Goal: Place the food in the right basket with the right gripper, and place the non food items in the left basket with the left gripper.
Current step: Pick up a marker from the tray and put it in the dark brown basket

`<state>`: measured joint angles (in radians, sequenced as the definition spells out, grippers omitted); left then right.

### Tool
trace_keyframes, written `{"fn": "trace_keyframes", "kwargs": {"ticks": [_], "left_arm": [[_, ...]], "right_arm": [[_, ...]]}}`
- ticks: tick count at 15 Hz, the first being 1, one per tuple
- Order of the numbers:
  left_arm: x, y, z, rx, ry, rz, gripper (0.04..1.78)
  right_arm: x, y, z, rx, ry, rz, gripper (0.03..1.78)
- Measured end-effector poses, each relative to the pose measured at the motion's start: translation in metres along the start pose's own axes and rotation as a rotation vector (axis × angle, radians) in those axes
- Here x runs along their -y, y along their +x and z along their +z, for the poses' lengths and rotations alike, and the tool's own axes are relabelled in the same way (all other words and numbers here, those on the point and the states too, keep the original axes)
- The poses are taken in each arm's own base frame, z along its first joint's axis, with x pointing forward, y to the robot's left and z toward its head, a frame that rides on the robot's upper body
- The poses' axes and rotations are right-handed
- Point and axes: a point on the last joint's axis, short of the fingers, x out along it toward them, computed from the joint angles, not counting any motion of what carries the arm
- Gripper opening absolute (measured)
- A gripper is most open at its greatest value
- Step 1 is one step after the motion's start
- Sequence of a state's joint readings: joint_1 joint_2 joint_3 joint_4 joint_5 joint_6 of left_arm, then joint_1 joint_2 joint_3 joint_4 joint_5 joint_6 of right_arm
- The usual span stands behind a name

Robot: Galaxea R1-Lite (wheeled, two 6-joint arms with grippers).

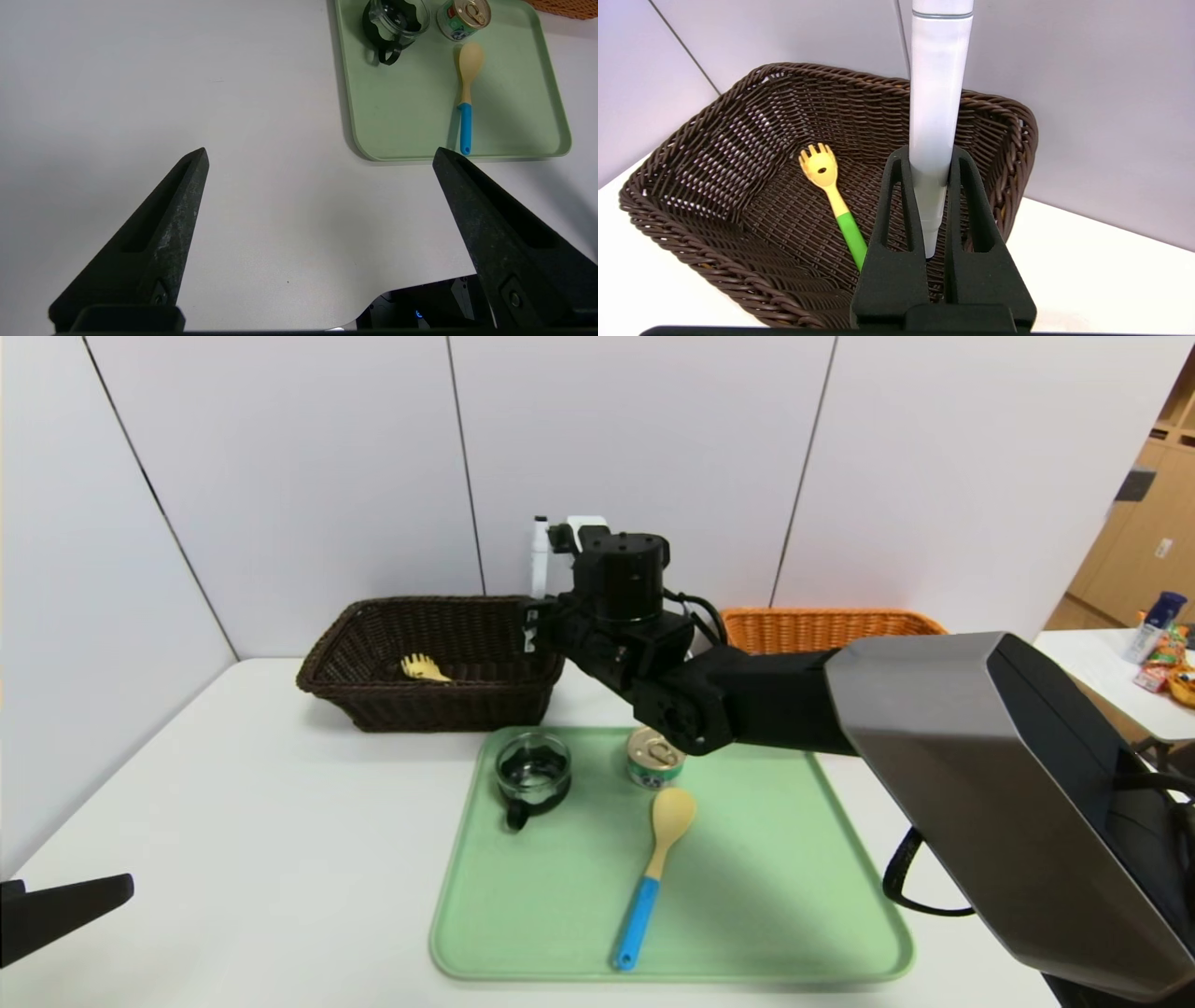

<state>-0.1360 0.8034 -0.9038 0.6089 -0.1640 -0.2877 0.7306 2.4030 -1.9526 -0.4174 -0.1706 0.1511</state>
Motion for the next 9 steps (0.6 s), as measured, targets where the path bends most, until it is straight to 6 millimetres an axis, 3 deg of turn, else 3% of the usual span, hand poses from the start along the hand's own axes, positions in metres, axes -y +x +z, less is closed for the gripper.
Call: {"fn": "trace_keyframes", "kwargs": {"ticks": [6,9], "left_arm": [[-0.0006,-0.0017,-0.0028,-0.002,-0.001,0.003,1.69],[-0.0008,-0.0024,-0.0039,0.001,0.000,0.003,1.69]], "right_arm": [[-0.0040,-0.0016,-0.0009,-0.019,-0.001,-0.001,0.15],[-0.0050,-0.0020,-0.0018,-0.027,-0.001,-0.013,0.63]]}}
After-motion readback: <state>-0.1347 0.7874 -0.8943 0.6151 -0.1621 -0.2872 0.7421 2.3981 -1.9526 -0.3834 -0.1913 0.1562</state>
